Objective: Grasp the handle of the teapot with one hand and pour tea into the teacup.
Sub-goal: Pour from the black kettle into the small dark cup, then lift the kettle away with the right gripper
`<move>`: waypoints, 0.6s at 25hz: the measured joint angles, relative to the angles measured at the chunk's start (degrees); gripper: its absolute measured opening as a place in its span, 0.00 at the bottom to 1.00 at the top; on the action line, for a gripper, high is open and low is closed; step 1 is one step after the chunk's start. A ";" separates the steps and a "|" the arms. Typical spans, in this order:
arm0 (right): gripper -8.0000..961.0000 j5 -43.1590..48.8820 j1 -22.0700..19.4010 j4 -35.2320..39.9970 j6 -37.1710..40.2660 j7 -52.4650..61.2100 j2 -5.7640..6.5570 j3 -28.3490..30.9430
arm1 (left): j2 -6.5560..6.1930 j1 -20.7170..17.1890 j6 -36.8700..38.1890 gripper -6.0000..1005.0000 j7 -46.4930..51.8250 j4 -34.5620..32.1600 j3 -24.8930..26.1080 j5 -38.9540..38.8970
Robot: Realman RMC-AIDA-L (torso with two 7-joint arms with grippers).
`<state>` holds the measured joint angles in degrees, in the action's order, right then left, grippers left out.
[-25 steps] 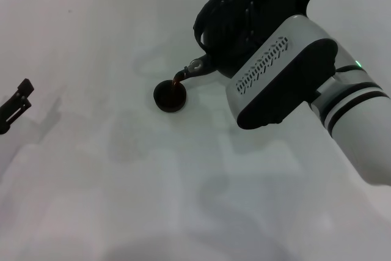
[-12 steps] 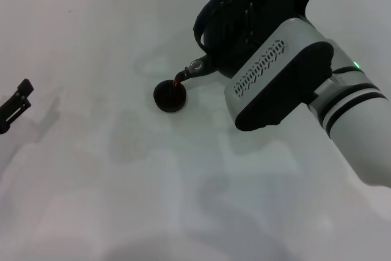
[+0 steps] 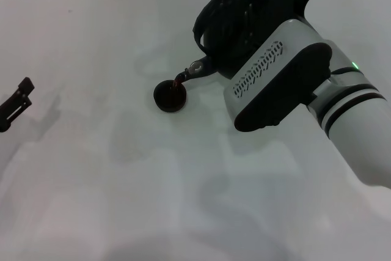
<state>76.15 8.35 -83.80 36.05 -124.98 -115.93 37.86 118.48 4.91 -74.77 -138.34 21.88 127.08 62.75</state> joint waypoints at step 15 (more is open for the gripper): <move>0.11 0.50 0.00 0.09 0.06 0.01 0.00 0.02 | 0.00 0.28 1.02 0.86 0.01 0.00 -0.26 0.00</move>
<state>76.66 8.35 -83.71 36.11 -124.97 -115.93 37.88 118.48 5.18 -73.75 -138.33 21.88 126.82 62.75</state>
